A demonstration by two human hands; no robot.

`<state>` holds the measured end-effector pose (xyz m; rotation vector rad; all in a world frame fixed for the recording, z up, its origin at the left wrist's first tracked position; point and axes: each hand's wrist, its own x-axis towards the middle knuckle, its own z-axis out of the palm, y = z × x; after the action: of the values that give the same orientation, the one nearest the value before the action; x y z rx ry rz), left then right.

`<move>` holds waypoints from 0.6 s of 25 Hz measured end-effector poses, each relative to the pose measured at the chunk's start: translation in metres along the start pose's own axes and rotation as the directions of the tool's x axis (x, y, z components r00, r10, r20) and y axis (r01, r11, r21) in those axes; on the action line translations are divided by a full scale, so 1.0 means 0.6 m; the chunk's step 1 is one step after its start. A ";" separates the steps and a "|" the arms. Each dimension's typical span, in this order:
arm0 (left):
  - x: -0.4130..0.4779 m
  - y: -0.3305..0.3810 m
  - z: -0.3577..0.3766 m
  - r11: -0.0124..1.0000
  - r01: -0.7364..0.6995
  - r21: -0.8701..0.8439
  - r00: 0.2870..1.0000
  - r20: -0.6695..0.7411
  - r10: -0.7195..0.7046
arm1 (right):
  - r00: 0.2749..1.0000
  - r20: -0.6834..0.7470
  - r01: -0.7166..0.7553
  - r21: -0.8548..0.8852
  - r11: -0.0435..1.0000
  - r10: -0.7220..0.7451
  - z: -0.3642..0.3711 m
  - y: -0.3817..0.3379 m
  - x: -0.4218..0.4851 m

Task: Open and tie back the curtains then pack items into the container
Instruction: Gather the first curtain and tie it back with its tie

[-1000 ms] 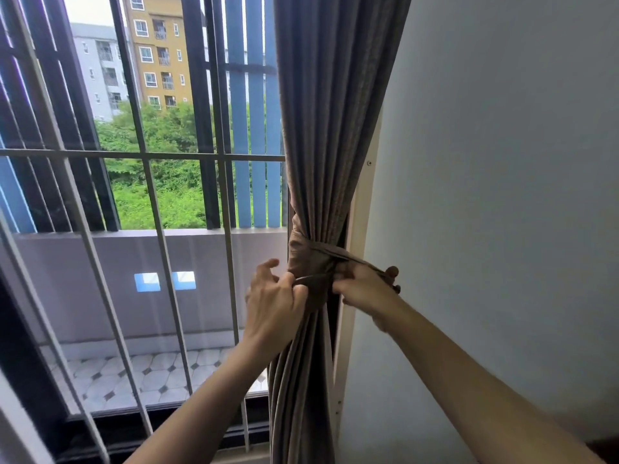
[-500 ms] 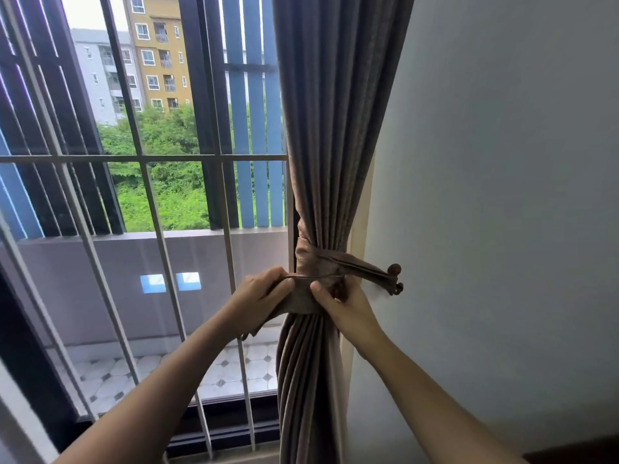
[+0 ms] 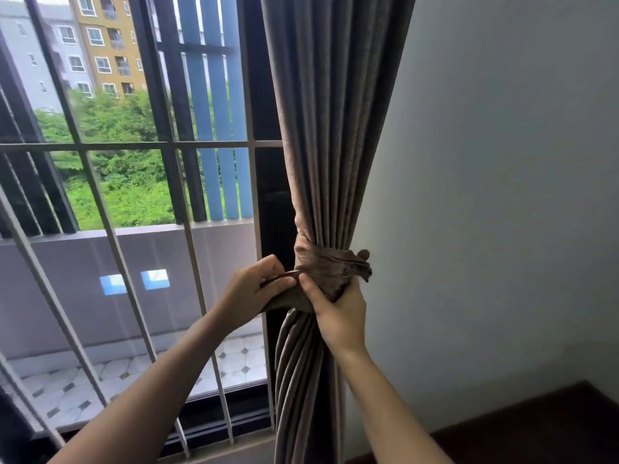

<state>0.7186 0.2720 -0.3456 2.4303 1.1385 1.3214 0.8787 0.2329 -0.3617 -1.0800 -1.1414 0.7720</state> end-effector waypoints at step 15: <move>0.093 0.006 0.114 0.814 0.436 -0.383 0.891 0.309 -0.332 | 0.908 -0.314 0.161 -0.346 0.924 -0.276 -0.188 -0.023 0.066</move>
<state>0.7913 0.3220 -0.3481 1.8371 1.0554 1.0044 0.9972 0.2345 -0.3415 -1.2666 -1.0660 0.1995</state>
